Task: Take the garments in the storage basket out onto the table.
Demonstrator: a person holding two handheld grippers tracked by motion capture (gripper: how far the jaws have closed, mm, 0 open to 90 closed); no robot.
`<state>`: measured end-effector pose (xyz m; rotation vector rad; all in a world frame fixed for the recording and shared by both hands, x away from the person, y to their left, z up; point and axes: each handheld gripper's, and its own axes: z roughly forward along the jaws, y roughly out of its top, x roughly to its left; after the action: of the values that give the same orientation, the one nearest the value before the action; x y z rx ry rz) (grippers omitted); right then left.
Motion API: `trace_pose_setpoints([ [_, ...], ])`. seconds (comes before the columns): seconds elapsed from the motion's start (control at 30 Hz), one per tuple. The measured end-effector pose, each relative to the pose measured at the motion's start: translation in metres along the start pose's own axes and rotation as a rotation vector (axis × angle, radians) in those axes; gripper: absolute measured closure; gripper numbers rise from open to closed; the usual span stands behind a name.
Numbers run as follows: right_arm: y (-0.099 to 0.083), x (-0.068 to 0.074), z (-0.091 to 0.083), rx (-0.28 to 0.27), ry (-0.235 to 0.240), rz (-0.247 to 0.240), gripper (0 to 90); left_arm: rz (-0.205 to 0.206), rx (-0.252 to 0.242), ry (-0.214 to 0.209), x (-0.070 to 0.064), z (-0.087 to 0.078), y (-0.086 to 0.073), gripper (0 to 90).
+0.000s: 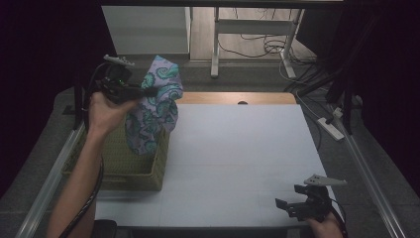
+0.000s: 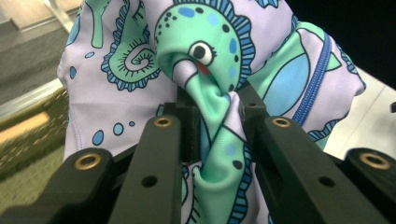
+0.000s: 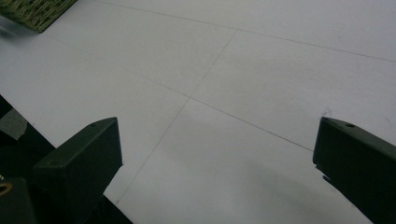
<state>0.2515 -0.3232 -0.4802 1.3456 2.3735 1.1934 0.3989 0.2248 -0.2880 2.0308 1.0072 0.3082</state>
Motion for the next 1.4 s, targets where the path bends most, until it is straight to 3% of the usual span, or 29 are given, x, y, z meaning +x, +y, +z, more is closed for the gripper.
trace_pose_setpoints([
  [0.43, 0.000, 0.000, -0.001, -0.007, 0.004, 0.004, 1.3, 0.067, -0.042, -0.074, -0.032, 0.029, 0.038, 75.6],
  [0.8, -0.001, -0.001, -0.001, -0.014, 0.002, 0.006, 1.4, 0.136, -0.066, -0.155, -0.067, 0.058, 0.068, 75.6],
  [1.07, -0.001, -0.001, -0.002, -0.019, 0.003, 0.003, 1.5, 0.184, -0.040, -0.187, -0.088, 0.085, 0.077, 75.4],
  [1.17, -0.001, 0.000, -0.003, -0.025, 0.002, -0.007, 1.7, 0.206, -0.022, -0.186, -0.094, 0.095, 0.076, 75.3],
  [1.4, -0.001, 0.002, -0.003, -0.027, 0.004, -0.018, 1.7, 0.217, 0.011, -0.184, -0.098, 0.121, 0.069, 75.1],
])
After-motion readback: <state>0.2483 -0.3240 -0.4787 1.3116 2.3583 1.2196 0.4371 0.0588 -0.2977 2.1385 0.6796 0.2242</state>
